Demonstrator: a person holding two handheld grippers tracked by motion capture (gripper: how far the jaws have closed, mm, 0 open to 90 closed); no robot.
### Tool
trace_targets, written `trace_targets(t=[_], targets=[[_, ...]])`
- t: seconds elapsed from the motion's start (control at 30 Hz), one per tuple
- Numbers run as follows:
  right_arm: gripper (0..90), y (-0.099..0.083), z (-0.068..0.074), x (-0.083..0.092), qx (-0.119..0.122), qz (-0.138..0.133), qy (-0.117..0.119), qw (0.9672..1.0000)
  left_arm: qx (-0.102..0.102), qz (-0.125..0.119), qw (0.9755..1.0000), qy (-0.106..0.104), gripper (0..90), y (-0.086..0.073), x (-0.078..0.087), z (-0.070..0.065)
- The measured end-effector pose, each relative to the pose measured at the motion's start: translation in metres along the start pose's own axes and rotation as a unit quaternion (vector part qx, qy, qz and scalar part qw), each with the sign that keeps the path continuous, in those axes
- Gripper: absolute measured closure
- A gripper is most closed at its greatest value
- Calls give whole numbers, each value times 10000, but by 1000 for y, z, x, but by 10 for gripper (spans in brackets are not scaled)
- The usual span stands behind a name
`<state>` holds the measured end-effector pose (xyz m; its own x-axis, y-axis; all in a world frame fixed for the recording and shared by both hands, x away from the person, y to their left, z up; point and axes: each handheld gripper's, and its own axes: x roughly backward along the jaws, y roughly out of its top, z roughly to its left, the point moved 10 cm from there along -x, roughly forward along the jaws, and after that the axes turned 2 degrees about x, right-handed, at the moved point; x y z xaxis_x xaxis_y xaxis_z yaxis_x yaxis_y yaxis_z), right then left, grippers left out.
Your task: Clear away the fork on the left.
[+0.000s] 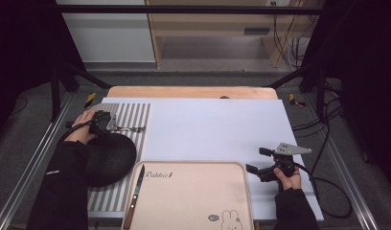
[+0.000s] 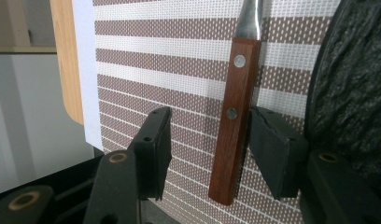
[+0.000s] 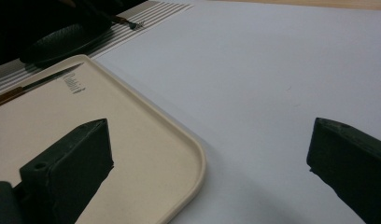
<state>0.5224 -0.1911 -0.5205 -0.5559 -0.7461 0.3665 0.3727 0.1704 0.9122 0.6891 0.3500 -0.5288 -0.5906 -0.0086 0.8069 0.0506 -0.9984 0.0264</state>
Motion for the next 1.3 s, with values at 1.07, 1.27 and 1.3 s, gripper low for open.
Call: trace_targets(t=[1.07,1.27,1.3], targets=[[4,0,0,-1,-13,8,8,10000,-570,-206,9981,-131,710,24,-9,-9],[4,-1,0,-1,-9,11,6,10000,-614,-164,9979,-118,756,25,-10,-10],[4,-1,0,-1,-12,11,4,10000,-603,-168,9980,-116,758,24,-10,-10]])
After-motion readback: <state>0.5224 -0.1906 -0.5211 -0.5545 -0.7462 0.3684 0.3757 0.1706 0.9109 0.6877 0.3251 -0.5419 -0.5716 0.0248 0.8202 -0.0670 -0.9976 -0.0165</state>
